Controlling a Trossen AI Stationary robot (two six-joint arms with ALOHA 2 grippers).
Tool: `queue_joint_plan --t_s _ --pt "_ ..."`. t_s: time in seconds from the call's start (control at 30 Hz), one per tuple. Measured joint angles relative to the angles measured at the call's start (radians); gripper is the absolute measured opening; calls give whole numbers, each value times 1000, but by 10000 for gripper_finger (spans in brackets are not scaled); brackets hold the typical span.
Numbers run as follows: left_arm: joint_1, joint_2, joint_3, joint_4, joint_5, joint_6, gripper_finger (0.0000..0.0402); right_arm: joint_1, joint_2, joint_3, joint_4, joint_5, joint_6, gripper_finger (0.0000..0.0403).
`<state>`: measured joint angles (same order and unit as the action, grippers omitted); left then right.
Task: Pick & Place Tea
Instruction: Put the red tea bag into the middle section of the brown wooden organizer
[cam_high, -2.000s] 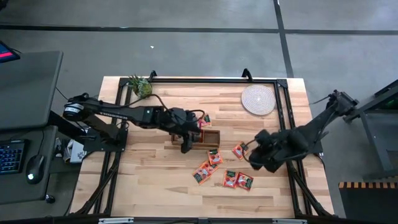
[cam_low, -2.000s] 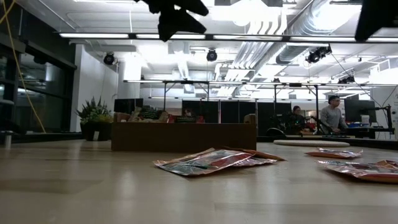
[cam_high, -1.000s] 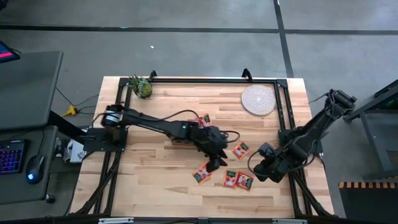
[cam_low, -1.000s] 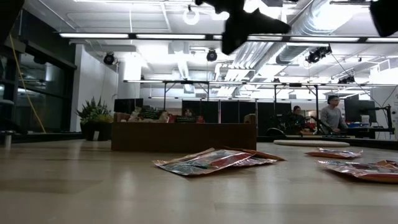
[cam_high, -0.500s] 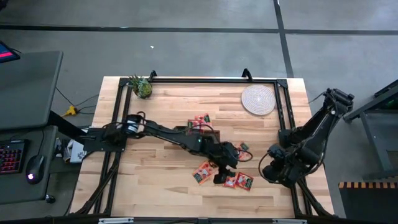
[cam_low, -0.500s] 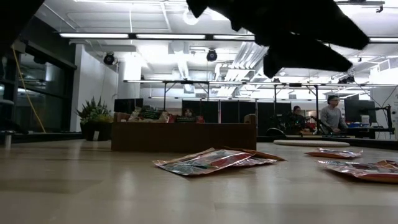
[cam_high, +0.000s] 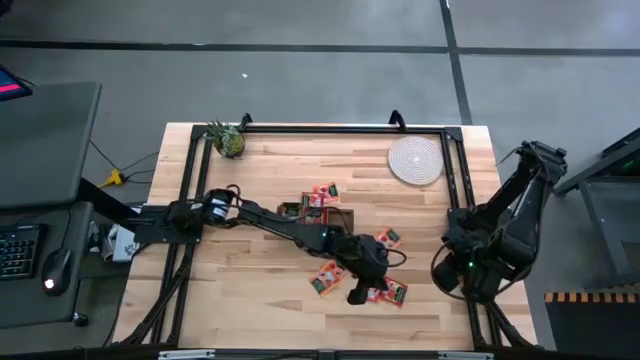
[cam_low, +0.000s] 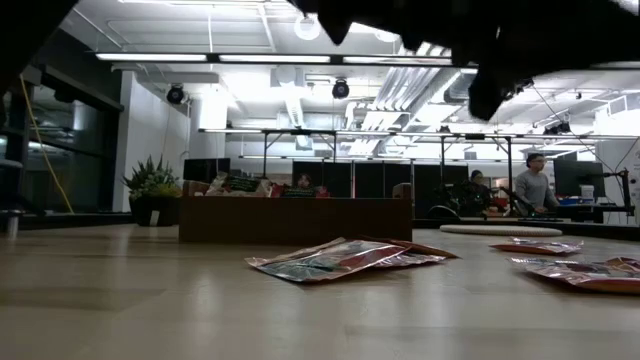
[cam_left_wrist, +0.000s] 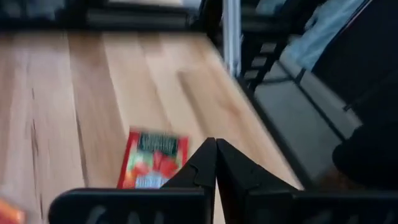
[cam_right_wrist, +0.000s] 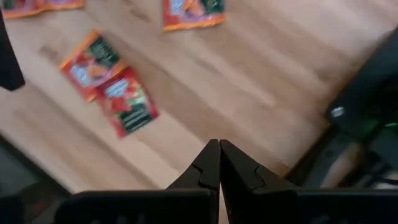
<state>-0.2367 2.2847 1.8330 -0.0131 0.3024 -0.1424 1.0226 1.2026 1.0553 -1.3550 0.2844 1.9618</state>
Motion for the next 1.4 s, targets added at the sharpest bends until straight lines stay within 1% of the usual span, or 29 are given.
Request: queue_joint_plan --t_s 0.2,0.33,0.43,0.5,0.67,0.83,1.0,1.07,1.17,1.3,1.4 --pt "0 -4 1 7 0 -11 1 82 2 -48 134 13 20 0" --pt "0 17 4 32 -2 -11 1 108 16 -107 329 36 23 0" --pt "-4 36 0 21 3 -12 0 118 51 -137 448 54 22 0" --pt "-12 52 2 53 7 -16 0 118 84 -153 521 57 21 0" --pt "-31 58 1 52 24 -10 0 149 155 -157 579 29 51 0" --pt "-32 56 1 67 2 15 0 173 206 -158 656 26 79 0" --pt "-31 56 1 69 0 15 0 212 293 -157 970 61 57 0" --pt "-32 56 1 75 0 15 0 233 319 -154 1053 73 50 0" --pt "-33 56 1 73 2 15 0 253 339 -110 1001 98 51 0" --pt "-32 56 1 74 2 17 0 262 317 -78 969 183 -2 0" --pt "-32 56 1 74 2 38 0 259 317 -80 926 174 1 0"
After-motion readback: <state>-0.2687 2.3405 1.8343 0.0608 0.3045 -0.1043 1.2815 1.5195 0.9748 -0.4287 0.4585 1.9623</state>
